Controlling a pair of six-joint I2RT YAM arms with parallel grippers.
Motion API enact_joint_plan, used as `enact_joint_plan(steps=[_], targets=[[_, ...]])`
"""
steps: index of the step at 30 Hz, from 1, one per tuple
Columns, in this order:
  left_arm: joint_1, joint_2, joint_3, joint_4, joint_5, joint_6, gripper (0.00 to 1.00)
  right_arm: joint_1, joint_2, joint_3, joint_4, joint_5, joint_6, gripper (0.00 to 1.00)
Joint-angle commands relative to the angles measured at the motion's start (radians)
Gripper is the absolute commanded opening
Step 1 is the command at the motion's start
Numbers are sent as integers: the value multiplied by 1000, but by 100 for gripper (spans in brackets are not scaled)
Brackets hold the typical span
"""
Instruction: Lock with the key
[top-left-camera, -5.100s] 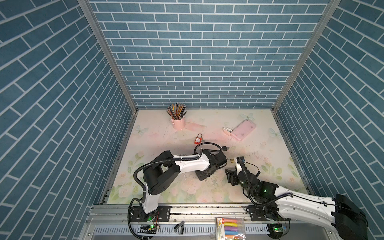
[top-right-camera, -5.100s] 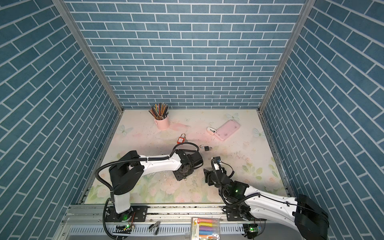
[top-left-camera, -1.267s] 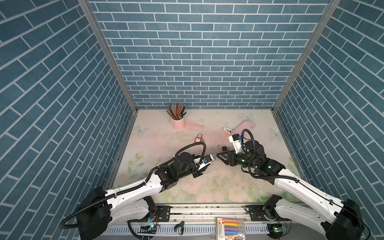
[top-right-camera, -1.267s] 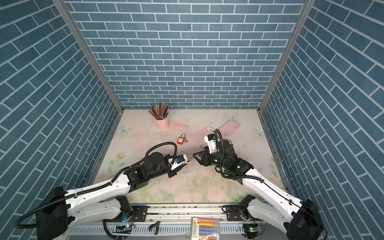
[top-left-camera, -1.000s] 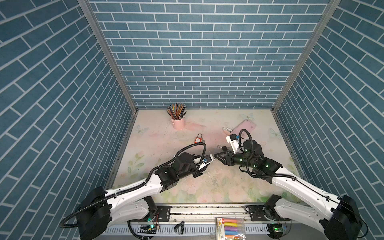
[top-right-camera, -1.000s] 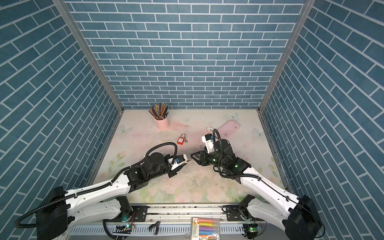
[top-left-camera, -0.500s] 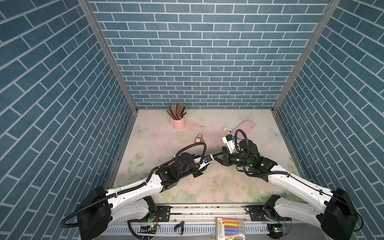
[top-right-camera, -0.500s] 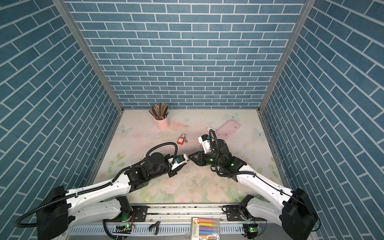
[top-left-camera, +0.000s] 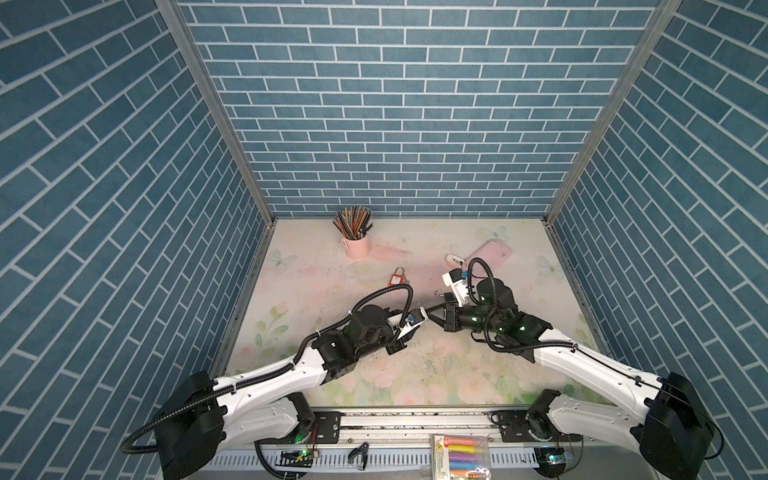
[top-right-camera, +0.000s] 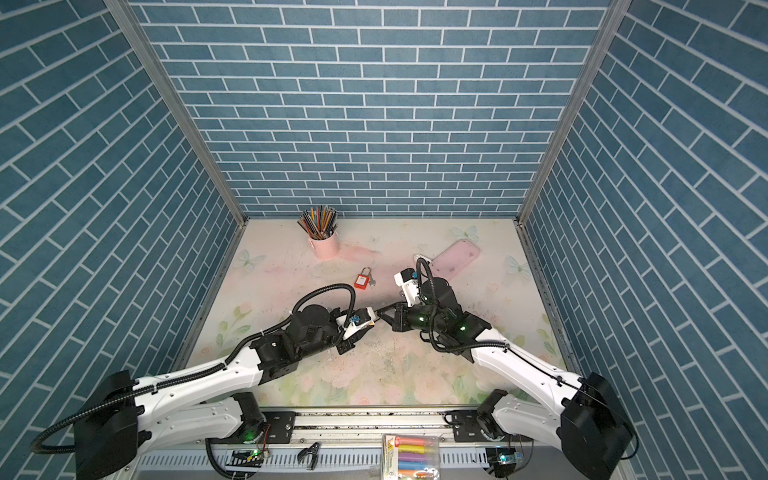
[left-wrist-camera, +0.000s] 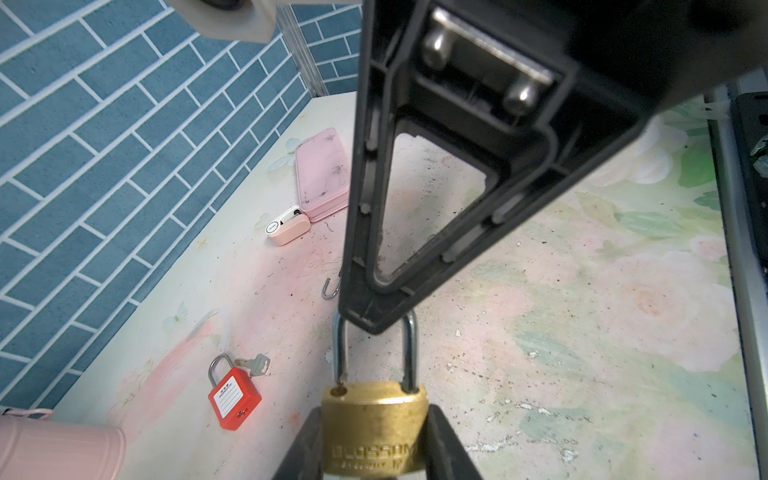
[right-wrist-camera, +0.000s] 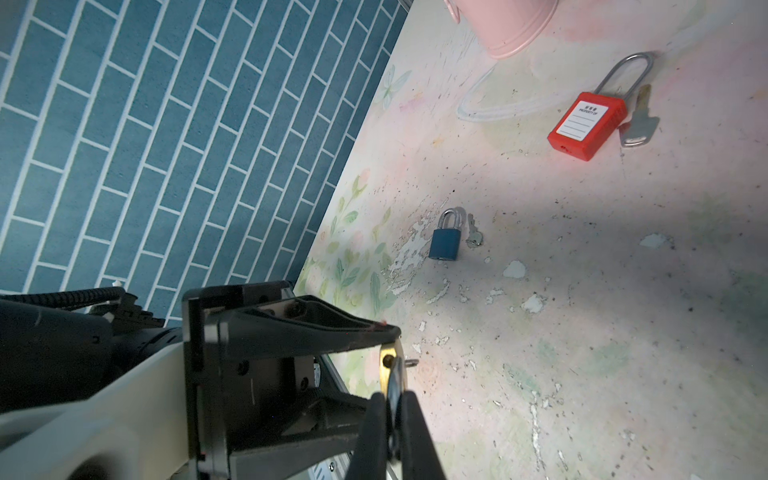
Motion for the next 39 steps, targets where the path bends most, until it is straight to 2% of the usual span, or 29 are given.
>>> enact_joint_plan(steps=[1,10,19,39], targets=[[-4,0,20,62,9,-9,0,5,11,-11,20,-59,-72,0],[-4,-4,24,95,2,-24,0,7,26,-40,50,-129,-119,0],[-8,0,45,188,-9,-57,0,9,56,-71,58,-149,-103,0],[-20,49,115,434,-20,-50,0,23,113,-172,140,-189,-71,0]])
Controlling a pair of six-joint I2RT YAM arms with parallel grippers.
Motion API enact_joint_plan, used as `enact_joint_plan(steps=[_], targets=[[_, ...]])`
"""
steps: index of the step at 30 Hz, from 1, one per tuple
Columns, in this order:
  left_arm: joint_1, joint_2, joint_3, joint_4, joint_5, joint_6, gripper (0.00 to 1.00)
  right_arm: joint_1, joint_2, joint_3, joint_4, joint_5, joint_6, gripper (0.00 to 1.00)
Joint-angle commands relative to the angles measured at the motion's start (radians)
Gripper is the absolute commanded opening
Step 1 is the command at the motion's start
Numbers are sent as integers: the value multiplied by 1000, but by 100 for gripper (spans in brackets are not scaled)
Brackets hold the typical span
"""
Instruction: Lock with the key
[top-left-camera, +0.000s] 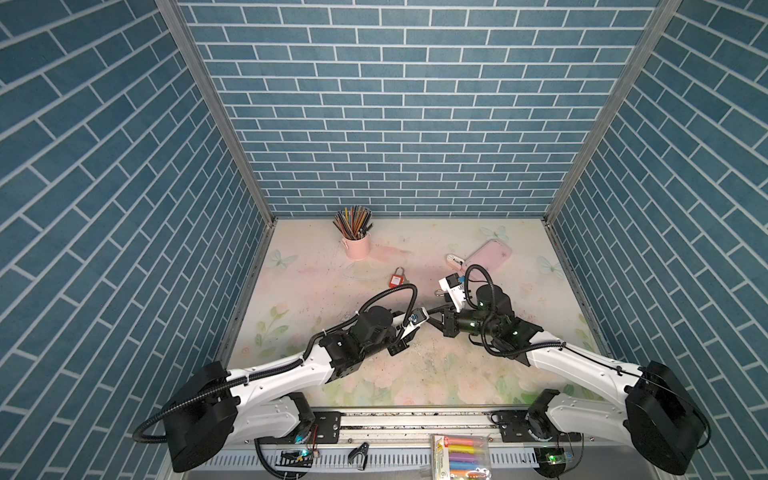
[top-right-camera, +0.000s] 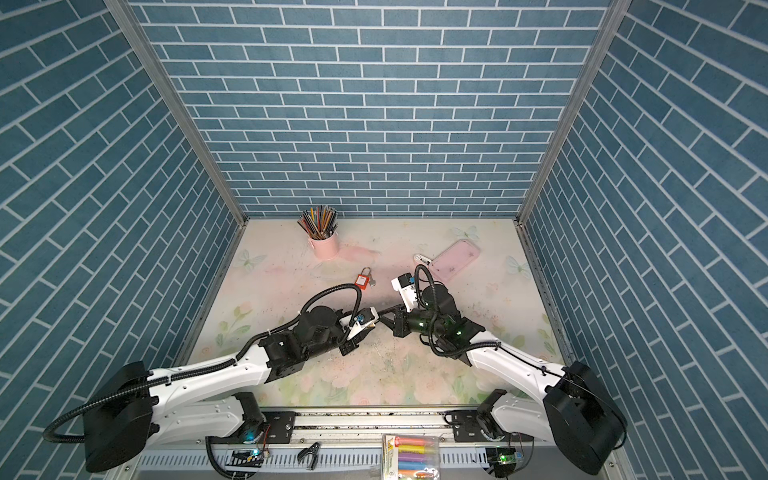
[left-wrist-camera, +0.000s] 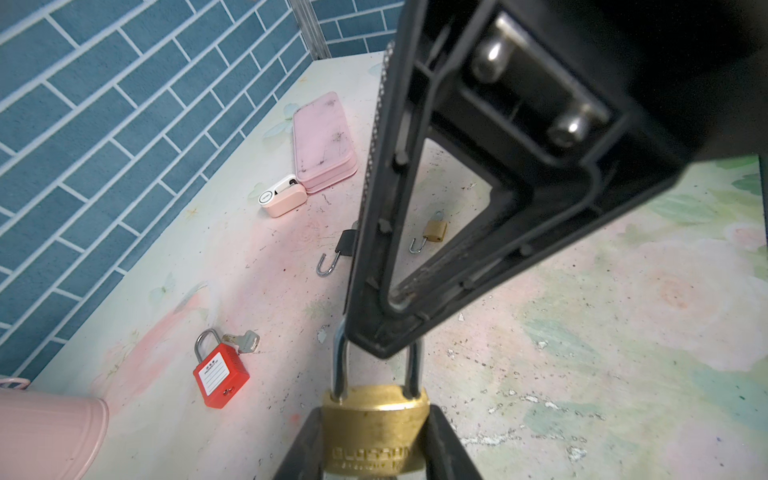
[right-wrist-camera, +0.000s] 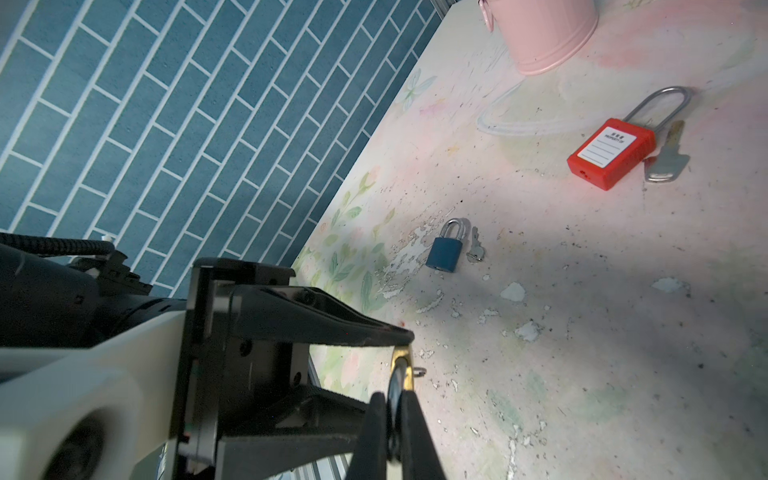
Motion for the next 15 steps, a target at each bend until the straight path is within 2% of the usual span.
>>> enact_joint_plan(steps=[1,7,15], targets=[[-8,-26,114,416,21,-5,0,39,47,-52,-101,-128,25,0],[-8,-30,122,474,-22,5,0,41,67,-66,-98,-133,27,0],[-7,-14,160,518,-10,-9,0,63,122,-92,-31,-142,55,0]])
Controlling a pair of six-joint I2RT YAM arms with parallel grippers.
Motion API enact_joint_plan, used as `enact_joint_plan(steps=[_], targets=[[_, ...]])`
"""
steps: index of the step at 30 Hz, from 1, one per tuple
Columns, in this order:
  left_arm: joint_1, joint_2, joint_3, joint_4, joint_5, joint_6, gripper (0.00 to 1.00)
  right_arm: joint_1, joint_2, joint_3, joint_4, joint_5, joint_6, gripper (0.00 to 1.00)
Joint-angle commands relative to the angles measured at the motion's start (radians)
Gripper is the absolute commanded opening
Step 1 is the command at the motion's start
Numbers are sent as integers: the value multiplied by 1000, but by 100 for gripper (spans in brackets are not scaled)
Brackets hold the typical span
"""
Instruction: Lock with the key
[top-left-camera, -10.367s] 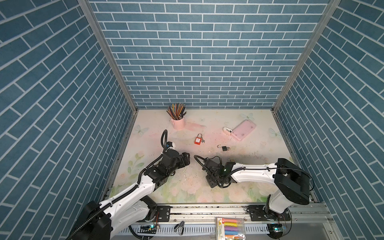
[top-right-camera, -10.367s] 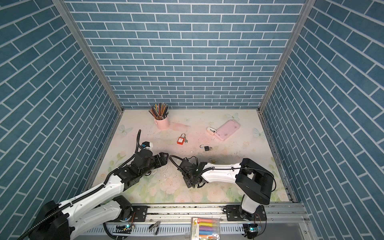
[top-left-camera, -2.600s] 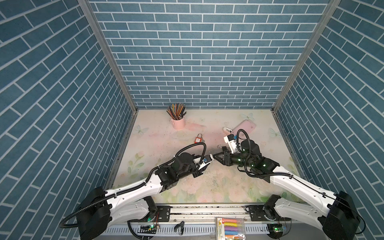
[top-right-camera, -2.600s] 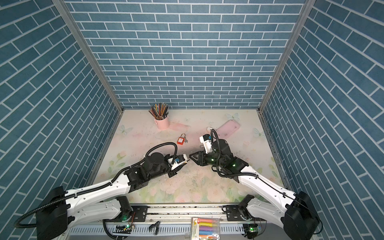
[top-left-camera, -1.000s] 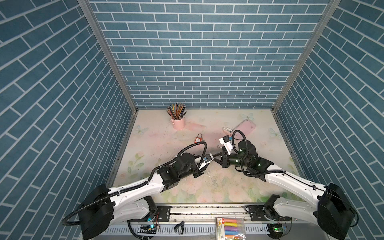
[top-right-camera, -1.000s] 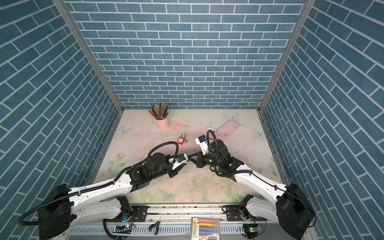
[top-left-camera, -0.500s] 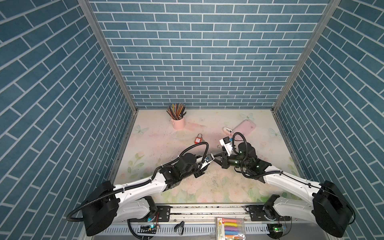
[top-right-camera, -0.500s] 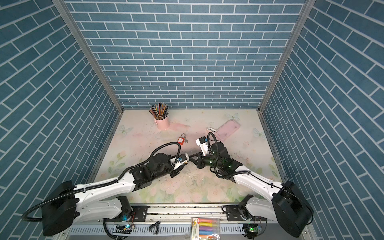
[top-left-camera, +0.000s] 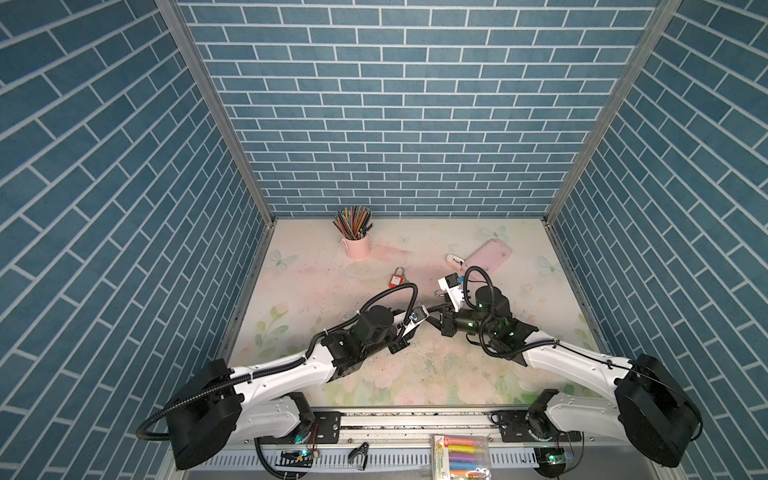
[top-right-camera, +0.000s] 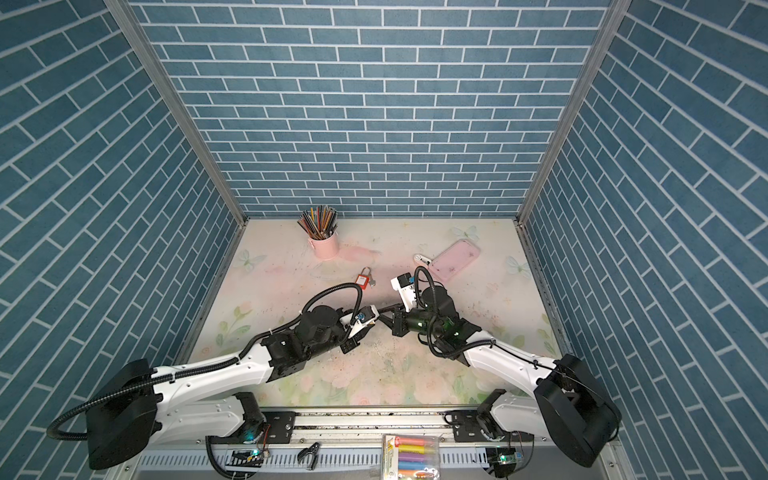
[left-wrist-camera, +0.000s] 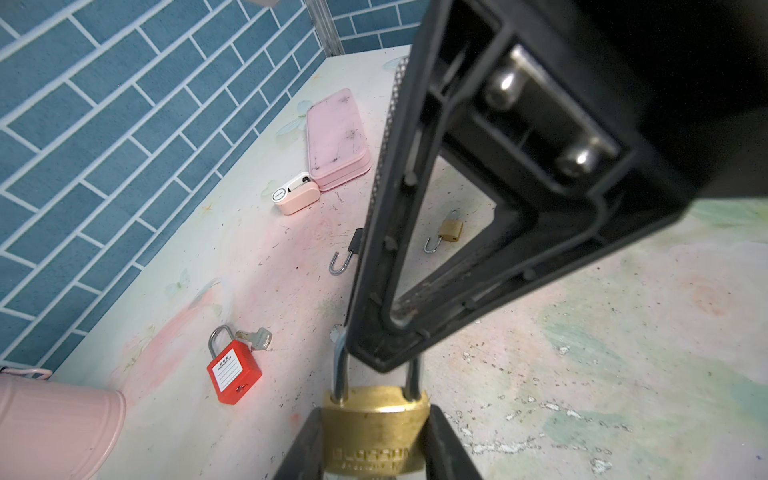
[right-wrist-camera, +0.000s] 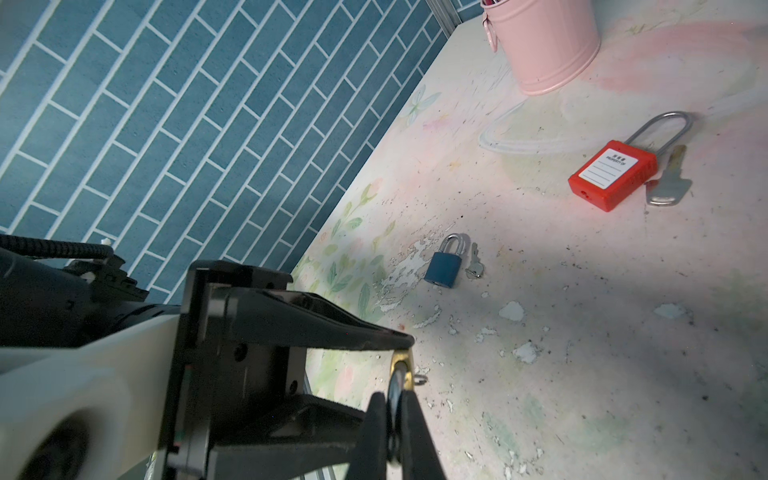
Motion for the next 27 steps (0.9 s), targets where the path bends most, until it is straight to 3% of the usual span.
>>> enact_joint_plan(steps=[1,14,27], targets=[[-9,-31,163,504,34,-12,0,68,81,-66,-133,-146,56,0],[19,-33,187,550,35,-20,0,103,167,-66,-85,-150,73,0],[24,-79,-14,450,-116,-211,0,29,-17,67,-336,-24,-36,0]])
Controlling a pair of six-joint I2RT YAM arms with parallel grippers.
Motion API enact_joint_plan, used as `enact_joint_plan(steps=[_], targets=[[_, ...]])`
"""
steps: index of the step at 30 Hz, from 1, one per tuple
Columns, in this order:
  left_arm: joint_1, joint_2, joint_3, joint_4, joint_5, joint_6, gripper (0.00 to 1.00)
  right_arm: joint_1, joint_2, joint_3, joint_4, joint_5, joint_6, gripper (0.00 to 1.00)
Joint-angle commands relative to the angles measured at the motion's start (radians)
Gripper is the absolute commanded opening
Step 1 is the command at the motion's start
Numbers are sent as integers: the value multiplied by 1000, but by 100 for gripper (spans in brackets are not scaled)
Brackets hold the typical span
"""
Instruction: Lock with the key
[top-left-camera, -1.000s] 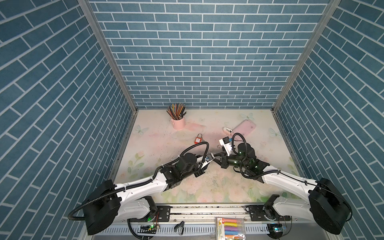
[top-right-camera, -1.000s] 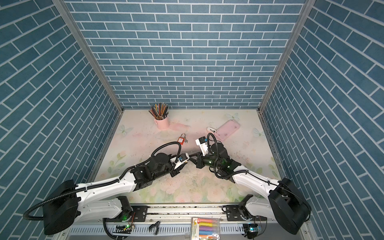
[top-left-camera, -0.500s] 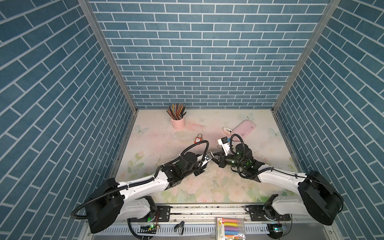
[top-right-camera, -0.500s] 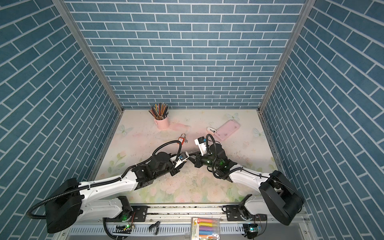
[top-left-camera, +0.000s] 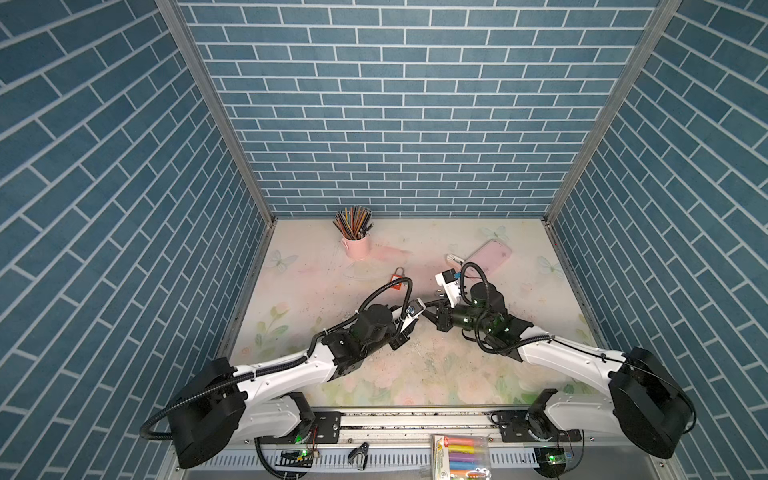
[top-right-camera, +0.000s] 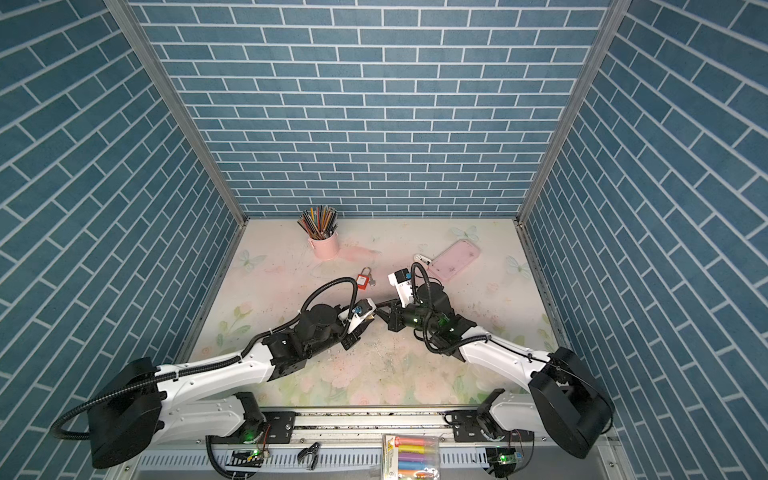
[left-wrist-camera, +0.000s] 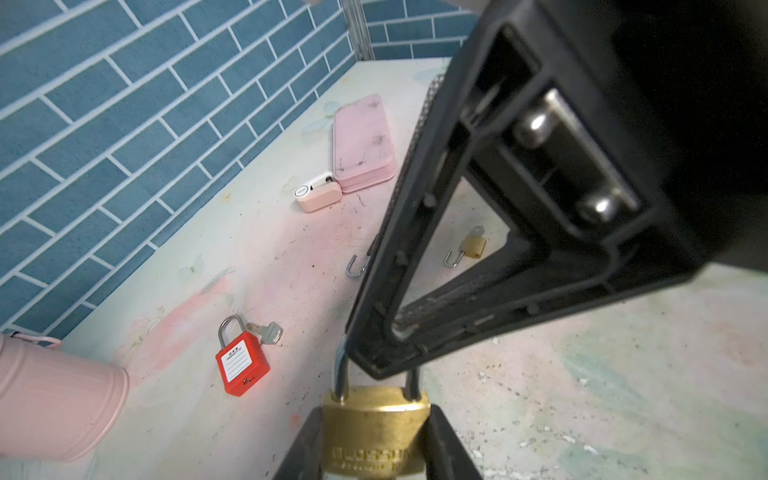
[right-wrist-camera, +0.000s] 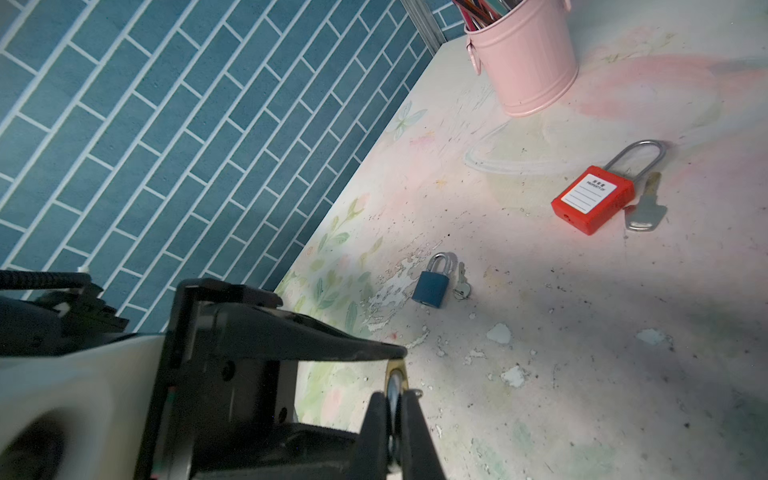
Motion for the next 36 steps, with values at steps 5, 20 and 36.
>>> enact_joint_plan(steps=[5,20,36], targets=[[6,-105,-41,266,-129,-204,0,-36,-109,69,-360,-43,-64,15],[14,-116,-8,132,-190,-643,0,-49,-405,-64,-113,27,-129,42],[172,-43,-54,103,44,-1404,0,45,-248,-165,172,113,-94,32]])
